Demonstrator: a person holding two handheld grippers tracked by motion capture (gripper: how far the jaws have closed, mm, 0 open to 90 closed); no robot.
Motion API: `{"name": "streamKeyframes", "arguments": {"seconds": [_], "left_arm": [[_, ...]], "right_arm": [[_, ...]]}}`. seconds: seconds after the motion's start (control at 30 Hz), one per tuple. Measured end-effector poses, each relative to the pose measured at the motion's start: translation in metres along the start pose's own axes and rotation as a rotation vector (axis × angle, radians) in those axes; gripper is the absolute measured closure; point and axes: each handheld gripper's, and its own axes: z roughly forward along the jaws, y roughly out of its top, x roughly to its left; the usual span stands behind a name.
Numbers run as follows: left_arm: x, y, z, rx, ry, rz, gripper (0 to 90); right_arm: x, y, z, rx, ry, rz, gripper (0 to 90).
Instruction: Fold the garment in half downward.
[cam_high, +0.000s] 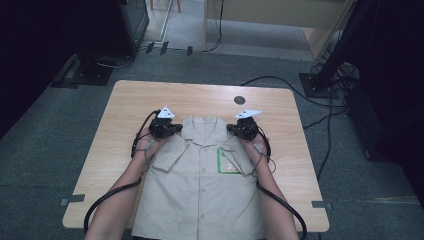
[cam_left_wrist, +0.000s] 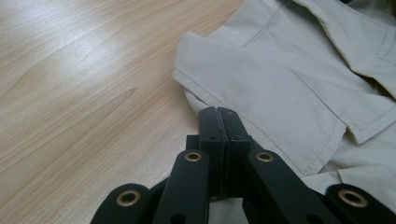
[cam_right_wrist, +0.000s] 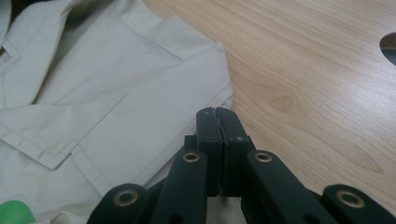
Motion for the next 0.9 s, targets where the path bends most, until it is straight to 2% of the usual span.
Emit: {"name": "streamKeyframes", "arguments": {"seconds": [0.07, 0.2, 0.37, 0.9], "left_arm": [[0.0, 0.0, -0.001, -0.012, -0.001, 0.003, 90.0], [0.002, -0.001, -0.005, -0.054, -0.009, -0.022, 90.0], [0.003, 0.003, -0.012, -0.094, 0.007, -0.021, 90.0], [0.0, 0.014, -0.025, -0.15, 0.036, 0.014, 90.0]], "right_arm": [[-0.002, -0.001, -0.003, -0.02, 0.007, 0.014, 89.3], [-0.003, -0.001, -0.008, -0.053, 0.017, 0.018, 89.3], [-0.004, 0.001, -0.013, -0.082, 0.022, 0.028, 89.3], [-0.001, 0.009, -0.026, -0.14, 0.005, 0.017, 89.3]]}}
